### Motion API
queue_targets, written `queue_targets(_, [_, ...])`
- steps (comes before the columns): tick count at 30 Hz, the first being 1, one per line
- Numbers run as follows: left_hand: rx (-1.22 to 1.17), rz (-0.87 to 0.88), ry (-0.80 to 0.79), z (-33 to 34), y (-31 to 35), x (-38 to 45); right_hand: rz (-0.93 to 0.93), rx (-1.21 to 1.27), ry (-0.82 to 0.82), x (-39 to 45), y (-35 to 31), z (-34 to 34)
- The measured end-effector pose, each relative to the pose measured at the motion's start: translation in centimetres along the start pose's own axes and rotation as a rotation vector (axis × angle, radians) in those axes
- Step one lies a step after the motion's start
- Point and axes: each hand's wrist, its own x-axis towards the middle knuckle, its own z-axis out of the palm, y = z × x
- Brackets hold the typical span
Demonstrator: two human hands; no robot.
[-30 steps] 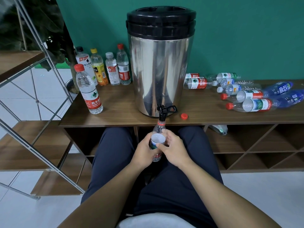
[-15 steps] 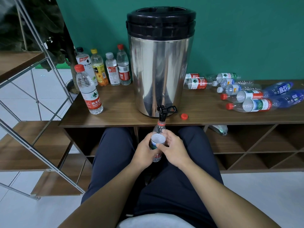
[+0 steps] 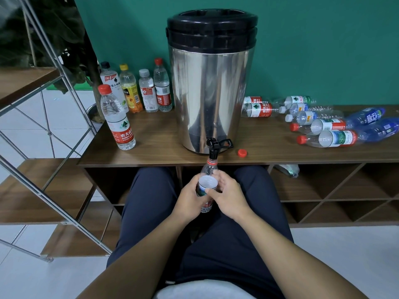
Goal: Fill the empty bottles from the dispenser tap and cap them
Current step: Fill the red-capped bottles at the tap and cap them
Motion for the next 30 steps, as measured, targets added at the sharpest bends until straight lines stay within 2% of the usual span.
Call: queue_targets(30, [-0.003,0.004,0.000,-0.07,0.15,-0.08,0.002,-0.006,0.005,-0.15,-0.32,0.03])
